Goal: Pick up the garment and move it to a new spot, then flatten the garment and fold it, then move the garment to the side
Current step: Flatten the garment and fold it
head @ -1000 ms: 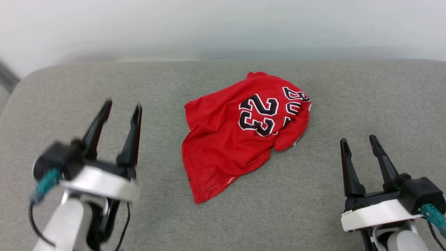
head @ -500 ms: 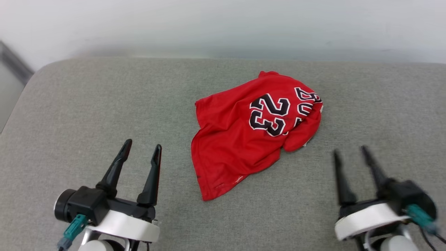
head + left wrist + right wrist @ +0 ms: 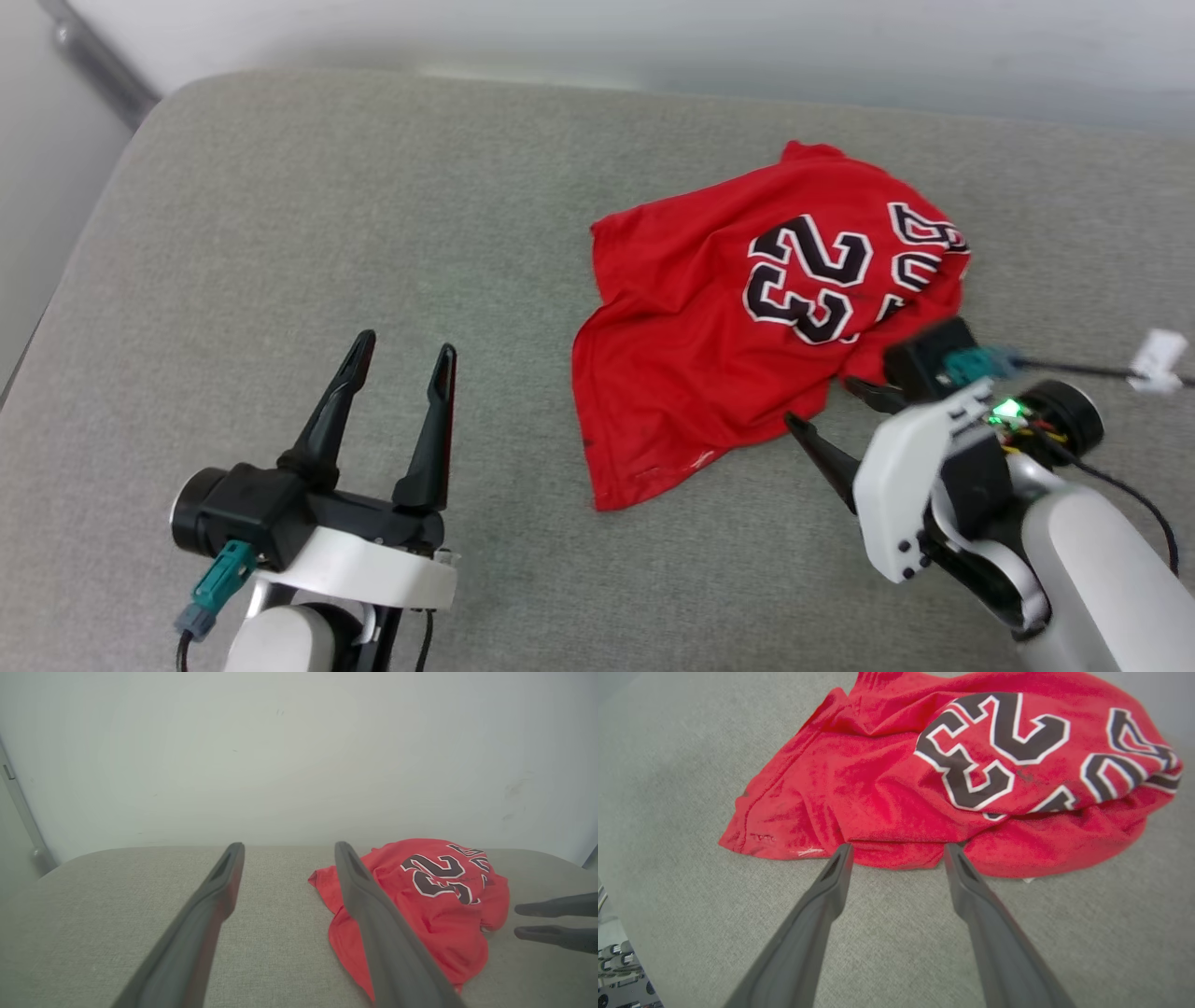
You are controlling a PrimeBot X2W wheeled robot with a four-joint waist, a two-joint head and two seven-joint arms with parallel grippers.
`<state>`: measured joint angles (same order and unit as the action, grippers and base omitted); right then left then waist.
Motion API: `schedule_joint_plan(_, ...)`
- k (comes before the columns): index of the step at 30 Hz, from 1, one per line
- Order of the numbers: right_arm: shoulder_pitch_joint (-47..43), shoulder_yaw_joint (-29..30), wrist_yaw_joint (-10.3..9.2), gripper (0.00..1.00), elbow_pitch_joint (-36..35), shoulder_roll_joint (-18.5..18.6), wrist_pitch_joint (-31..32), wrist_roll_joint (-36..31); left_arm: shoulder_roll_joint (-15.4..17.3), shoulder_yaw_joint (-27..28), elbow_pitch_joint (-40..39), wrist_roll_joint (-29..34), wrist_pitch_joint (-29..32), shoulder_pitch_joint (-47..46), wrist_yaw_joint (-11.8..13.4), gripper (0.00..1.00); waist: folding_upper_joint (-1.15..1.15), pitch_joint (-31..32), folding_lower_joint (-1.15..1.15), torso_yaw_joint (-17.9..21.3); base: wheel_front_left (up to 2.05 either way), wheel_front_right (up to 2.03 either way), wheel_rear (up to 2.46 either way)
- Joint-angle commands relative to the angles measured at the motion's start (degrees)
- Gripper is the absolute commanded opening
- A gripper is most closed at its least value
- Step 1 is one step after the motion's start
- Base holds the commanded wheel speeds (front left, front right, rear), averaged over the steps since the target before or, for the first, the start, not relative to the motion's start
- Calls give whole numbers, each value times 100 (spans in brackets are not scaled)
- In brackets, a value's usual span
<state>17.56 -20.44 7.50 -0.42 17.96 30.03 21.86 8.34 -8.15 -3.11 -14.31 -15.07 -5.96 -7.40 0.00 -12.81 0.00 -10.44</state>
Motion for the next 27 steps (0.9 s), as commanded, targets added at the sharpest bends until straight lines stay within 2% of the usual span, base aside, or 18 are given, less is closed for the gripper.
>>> schedule_joint_plan(1,356,-215,-2,100,52,56,611,54,-50,-53,0,-2,-15,-107,-6,100,0,-198,0,-225,0,0,0)
schedule_joint_plan(6,1007,-513,-3,100,419,113,1869,32,-105,-214,0,-38,-15,-268,-8,100,0,-355,0,-587,0,0,0)
schedule_joint_plan(9,1257,-597,-3,100,690,178,2333,-85,-143,-285,1,-55,-15,-321,-9,100,0,-415,0,-814,0,0,0)
schedule_joint_plan(14,1380,-751,-3,100,1175,272,2473,-169,-196,-313,-8,-71,-15,-324,-10,100,0,-467,0,-1075,0,0,0)
schedule_joint_plan(22,1214,-976,-2,100,1769,368,2263,-145,-192,-237,28,-49,-15,-243,-9,100,0,-469,0,-1122,0,0,0)
schedule_joint_plan(23,1173,-1035,-3,45,1822,391,2250,-100,-188,-220,38,-48,-15,-240,-9,100,0,-454,0,-1098,0,0,0)
schedule_joint_plan(24,1138,-1090,-2,2,1846,420,2233,-57,-185,-203,49,-50,-15,-244,-9,100,0,-431,0,-1067,0,0,0)
schedule_joint_plan(27,1030,-1177,-2,0,1754,524,2131,127,-155,-176,61,-58,-15,-238,-9,100,0,-328,0,-931,0,0,0)
